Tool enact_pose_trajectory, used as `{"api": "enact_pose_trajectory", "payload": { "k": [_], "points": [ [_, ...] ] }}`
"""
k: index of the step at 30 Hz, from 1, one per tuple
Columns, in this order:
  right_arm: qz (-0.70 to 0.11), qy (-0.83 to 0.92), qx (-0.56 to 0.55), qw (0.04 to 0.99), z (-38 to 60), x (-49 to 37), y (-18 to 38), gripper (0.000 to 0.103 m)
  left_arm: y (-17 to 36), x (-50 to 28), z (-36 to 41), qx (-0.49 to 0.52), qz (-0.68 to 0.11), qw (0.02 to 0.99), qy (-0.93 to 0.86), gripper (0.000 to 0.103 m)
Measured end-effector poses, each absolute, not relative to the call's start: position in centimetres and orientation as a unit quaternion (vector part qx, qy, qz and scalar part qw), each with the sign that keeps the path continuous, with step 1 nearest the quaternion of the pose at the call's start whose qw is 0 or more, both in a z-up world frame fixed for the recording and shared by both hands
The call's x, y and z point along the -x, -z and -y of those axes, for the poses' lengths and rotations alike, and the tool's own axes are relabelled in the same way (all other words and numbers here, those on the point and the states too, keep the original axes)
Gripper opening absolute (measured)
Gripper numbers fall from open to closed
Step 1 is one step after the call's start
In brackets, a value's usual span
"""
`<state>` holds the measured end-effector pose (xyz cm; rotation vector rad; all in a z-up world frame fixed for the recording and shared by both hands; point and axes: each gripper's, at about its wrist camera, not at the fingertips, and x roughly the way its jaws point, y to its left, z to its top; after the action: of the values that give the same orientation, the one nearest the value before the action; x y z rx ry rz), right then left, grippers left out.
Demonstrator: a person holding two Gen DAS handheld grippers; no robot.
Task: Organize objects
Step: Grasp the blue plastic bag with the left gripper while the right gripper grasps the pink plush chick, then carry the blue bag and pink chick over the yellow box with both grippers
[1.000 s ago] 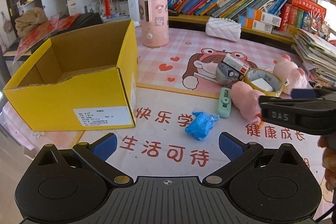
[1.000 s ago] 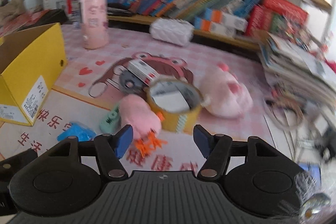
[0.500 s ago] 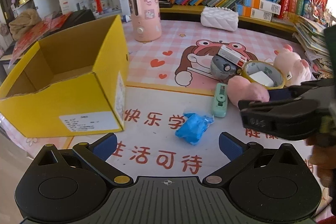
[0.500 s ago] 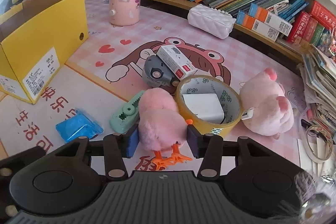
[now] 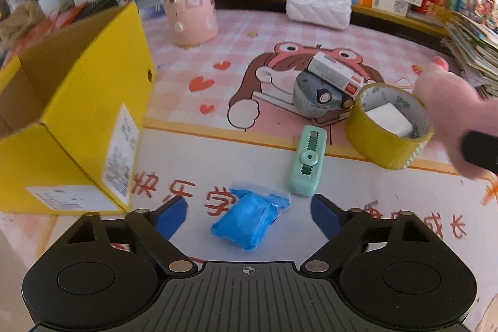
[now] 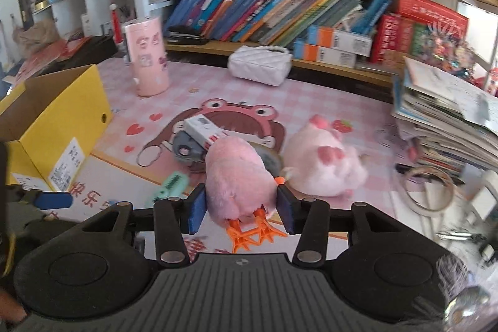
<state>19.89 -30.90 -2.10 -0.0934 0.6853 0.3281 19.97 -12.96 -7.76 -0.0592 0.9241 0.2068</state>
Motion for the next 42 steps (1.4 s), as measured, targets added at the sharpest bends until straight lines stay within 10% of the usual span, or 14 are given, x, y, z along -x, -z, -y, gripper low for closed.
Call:
{"api": "enact_pose_trajectory", "payload": {
  "k": [12, 42],
  "points": [
    [-0.335, -0.133, 0.039, 0.932, 32.4, -19.3, 2.1, 0.045, 8.3, -19.9, 12.6, 0.057, -0.458, 0.882, -0.092, 0.026],
    [-0.368, -0.121, 0.036, 0.921, 26.2, -13.2, 2.5, 0.045, 1.7, -10.3, 7.7, 0.077, -0.341, 0.937, -0.016, 0.024]
  ]
}}
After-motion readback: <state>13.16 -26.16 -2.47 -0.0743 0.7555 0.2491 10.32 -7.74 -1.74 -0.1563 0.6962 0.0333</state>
